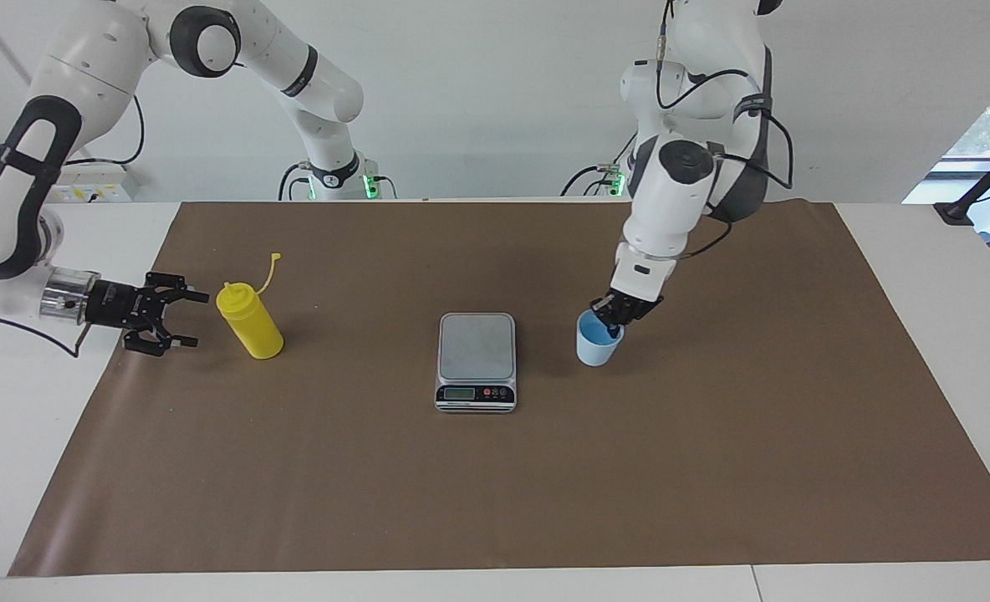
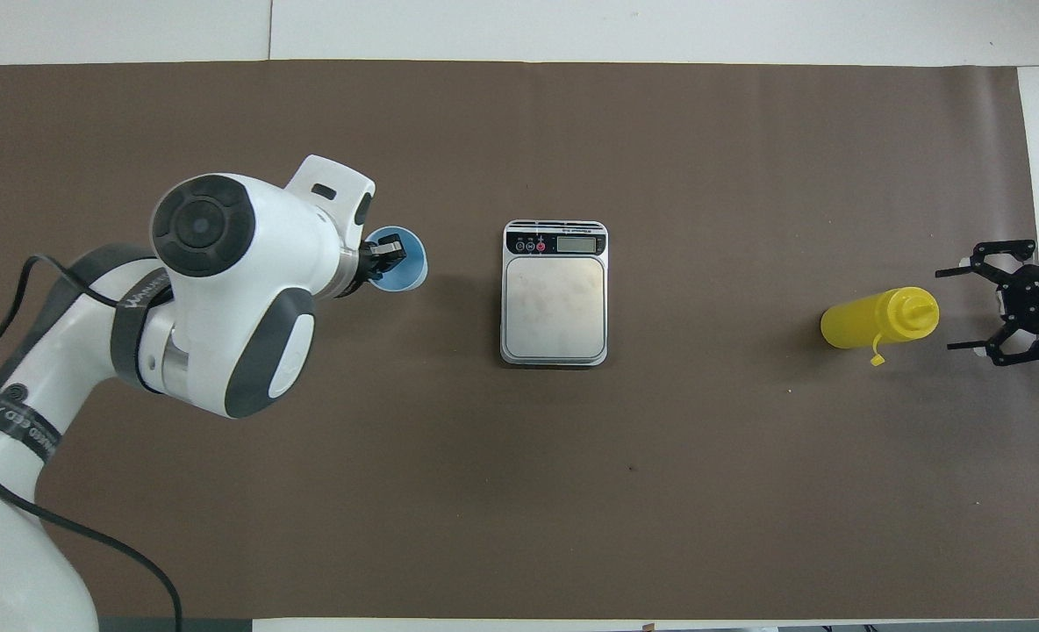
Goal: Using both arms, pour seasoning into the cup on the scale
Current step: 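Carry the blue cup onto the scale while the right gripper reaches the bottle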
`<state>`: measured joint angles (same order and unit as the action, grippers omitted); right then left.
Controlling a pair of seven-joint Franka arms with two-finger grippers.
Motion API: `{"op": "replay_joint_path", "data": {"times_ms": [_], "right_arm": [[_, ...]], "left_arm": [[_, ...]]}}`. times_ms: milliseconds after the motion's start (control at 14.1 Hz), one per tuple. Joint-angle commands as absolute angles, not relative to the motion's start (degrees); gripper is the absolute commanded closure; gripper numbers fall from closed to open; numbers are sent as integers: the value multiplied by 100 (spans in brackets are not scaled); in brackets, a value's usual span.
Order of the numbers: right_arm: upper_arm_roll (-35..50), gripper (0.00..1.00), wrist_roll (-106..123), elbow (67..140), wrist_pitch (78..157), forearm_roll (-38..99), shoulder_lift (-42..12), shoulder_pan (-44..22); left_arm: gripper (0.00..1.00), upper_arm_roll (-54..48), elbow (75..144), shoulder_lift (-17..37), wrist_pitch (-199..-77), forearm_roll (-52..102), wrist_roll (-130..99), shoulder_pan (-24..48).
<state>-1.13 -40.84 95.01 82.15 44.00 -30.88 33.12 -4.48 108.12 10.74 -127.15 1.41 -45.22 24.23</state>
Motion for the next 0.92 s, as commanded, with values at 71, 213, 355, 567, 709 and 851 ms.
{"op": "replay_joint_path", "data": {"times_ms": [71,213,355,567,709,851], "right_arm": [[-62,0,-3867,10063,8701,4544,-2804,3138],[-62,0,-3850,10238,8736,4657,-2760,3120],[-62,0,-3850,10353,8815,4702,-2707,3050],[-70,0,-3850,10371,8859,4702,-2707,2883],[-70,0,-3876,10459,8956,4702,-2681,2865],[-70,0,-3876,10468,8974,4702,-2681,2743]], "left_arm": [[100,-334,9539,1922,-12060,62,-5772,3153],[100,-316,8933,2467,-11927,44,-6300,3479],[100,-334,8807,2619,-11874,-78,-6581,3673],[100,-343,8824,2610,-11927,-97,-6662,3779],[100,-352,8947,2602,-11953,-97,-6662,3884],[100,-352,9017,2593,-11979,-97,-6662,3920]]}}
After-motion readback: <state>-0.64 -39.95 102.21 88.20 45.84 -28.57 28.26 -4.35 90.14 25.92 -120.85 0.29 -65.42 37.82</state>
